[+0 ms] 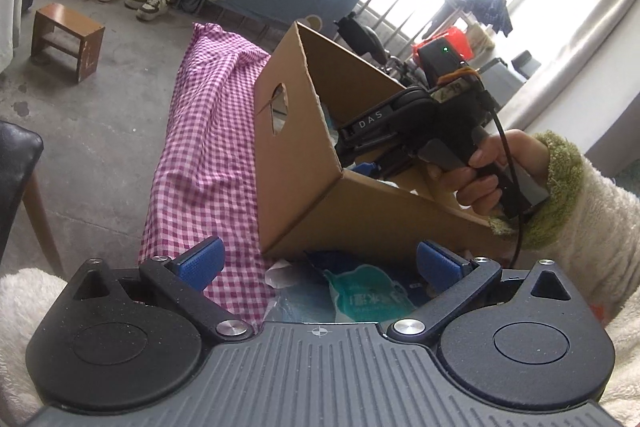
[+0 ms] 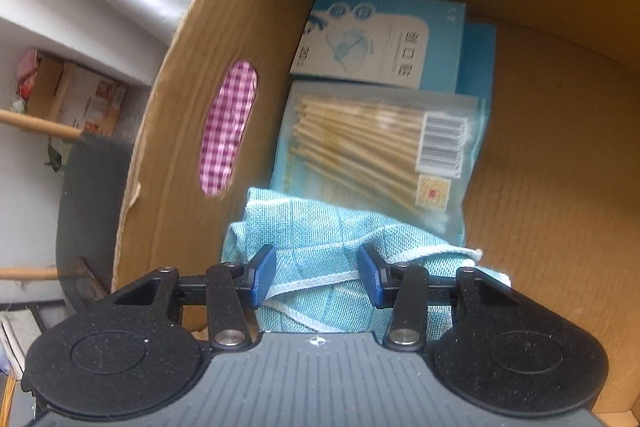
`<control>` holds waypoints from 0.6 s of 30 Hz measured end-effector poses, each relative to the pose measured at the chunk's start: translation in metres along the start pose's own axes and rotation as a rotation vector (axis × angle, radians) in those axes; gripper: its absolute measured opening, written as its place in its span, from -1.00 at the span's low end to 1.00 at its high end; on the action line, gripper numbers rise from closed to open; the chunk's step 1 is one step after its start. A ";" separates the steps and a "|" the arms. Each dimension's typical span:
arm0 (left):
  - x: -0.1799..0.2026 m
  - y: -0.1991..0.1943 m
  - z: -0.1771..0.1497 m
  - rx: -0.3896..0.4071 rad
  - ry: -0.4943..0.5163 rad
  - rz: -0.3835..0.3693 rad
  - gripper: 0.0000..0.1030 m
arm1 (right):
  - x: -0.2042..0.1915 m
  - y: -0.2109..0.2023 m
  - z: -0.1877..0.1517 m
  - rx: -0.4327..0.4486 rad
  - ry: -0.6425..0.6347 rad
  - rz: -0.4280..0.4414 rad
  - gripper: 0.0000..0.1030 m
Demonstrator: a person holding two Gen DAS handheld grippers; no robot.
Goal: Organize soft objects
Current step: 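Withdraw both grippers from the box toward the remaining items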
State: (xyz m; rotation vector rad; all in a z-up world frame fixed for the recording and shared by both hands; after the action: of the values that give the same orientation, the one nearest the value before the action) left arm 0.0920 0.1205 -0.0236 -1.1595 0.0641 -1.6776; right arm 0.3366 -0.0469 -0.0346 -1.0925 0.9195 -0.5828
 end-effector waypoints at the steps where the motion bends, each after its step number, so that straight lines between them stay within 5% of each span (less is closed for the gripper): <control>1: 0.001 -0.001 -0.002 0.005 0.004 0.004 0.99 | -0.001 0.002 -0.001 -0.005 0.000 -0.001 -0.06; 9: 0.015 -0.009 -0.008 0.056 0.069 0.043 0.99 | -0.001 -0.016 -0.004 0.045 0.012 0.019 -0.02; 16: 0.025 -0.014 -0.014 0.065 0.104 0.076 0.99 | -0.021 -0.104 -0.039 0.311 -0.056 0.023 0.24; 18: 0.028 -0.017 -0.014 0.076 0.108 0.081 0.99 | -0.030 -0.131 -0.055 0.401 -0.092 0.002 0.50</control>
State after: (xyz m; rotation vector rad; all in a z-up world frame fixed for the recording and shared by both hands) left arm 0.0704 0.1005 -0.0040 -0.9964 0.1122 -1.6561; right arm 0.2781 -0.0997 0.0876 -0.7496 0.6860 -0.6757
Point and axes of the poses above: each gripper's, at about its wrist camera, not at the fingertips, and y roughly the way its jaws point, x to its right, z to its top, the point moved 1 cm from there along y, roughly the way its jaws point, and after that the axes turned 9 degrees about -y, right-handed, at the moved point
